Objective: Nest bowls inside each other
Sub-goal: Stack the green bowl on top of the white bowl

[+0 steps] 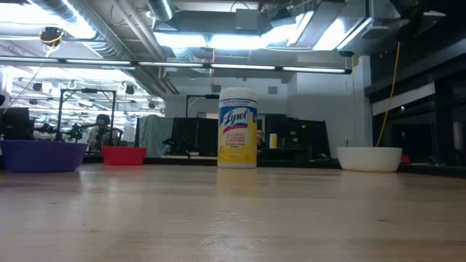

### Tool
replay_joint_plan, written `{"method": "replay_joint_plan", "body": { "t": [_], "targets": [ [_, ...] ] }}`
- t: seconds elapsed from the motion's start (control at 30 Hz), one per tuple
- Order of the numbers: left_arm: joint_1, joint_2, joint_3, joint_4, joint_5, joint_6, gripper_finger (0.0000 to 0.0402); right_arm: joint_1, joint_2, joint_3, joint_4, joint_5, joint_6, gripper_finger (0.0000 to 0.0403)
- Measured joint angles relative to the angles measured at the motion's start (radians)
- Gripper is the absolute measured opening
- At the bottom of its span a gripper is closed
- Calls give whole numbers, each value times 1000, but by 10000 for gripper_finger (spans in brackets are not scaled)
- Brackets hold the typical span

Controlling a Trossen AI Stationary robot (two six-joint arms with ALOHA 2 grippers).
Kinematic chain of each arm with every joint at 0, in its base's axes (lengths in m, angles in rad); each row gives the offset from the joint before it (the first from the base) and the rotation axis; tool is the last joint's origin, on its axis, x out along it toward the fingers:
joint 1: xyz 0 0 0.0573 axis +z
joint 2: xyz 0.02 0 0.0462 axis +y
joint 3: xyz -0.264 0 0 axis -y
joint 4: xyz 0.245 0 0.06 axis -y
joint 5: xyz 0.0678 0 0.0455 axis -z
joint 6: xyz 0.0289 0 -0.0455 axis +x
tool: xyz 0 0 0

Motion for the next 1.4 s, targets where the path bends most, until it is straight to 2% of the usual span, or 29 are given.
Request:
{"method": "replay_joint_plan", "body": {
  "t": [0.13,0.23,0.4,0.5,0.63,0.8,0.93,1.03,1.2,1.4],
  "targets": [
    [0,-6,0,83,23,-93,20,0,0,0,-5,39,-19,164],
    [0,-7,1,111,-38,-100,20,0,0,0,-19,42,-33,159],
    [0,-7,1,72,-44,-115,20,0,0,0,-33,62,-22,145],
    [0,-6,1,-7,-41,-130,20,0,0,0,-33,101,-24,134],
    [0,-6,1,-87,-74,-126,20,0,0,0,-24,204,-158,117],
    [0,-3,1,-112,-64,-131,20,0,1,0,85,151,-272,95],
    [0,-3,1,-99,-64,-143,20,0,-2,0,116,176,-315,76],
    [0,-3,1,-106,-48,-144,20,0,-2,0,117,187,-313,62],
    [0,-3,1,-104,-47,-137,20,0,1,0,105,65,-281,40],
    [0,1,1,-114,-19,-128,20,0,1,0,102,64,-246,19]
  ]
}}
